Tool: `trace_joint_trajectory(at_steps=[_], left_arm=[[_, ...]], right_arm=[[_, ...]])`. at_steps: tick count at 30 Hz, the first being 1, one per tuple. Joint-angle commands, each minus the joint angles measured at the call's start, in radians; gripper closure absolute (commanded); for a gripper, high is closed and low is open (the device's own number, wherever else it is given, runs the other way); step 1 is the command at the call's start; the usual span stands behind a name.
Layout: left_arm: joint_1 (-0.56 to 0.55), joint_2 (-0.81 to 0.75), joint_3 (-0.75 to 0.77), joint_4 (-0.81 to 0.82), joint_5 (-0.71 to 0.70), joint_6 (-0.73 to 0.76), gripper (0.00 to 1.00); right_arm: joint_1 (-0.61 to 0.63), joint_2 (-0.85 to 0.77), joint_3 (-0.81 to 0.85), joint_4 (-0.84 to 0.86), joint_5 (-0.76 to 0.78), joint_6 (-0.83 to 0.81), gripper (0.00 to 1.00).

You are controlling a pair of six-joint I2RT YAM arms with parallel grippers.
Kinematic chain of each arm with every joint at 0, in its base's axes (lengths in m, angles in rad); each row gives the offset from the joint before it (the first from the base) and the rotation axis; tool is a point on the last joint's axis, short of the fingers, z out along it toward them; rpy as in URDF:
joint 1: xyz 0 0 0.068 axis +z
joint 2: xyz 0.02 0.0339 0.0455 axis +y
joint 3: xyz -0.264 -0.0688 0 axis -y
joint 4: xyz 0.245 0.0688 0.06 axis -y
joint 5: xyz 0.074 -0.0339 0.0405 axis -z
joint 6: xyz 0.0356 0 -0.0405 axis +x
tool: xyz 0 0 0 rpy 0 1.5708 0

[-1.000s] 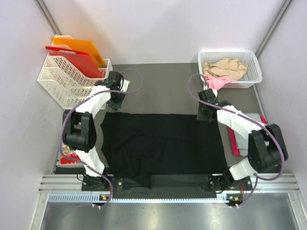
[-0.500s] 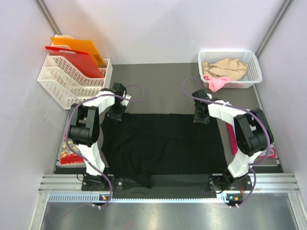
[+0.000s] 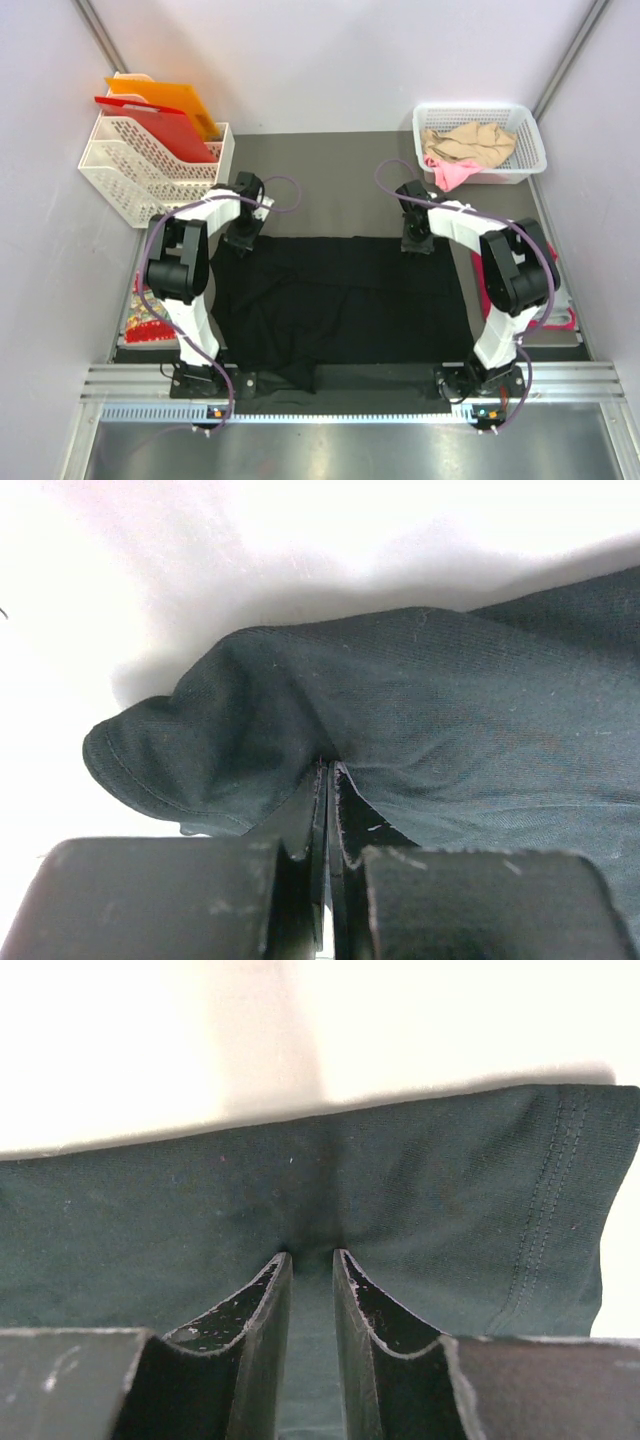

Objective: Fold and stack the t-shirts
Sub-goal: Fold the flattened tshirt in 1/3 of the way

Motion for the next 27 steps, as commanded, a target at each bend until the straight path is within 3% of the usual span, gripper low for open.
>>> trace_joint_trajectory(at_steps=[1,12,17,27], left_arm=[[0.021,0.074,0.063,0.052,-0.028,0.022,1.0],[0.083,0.264,0.371,-0.003,-0.017,0.025,1.0],[0.103,0.372,0.583,-0.078,-0.024,0.025,1.0],[0.104,0.502,0.818,-0.126,-0.045,0.036,1.0]], right_arm=[[0.013,0.133,0.053,0.155,-0.029,0.014,0.76],[-0.001,0.205,0.174,0.141,-0.054,0.014,0.78],[-0.046,0.239,0.268,0.109,-0.057,0.015,0.78],[-0.128,0.343,0.467,0.069,-0.094,0.021,0.8]])
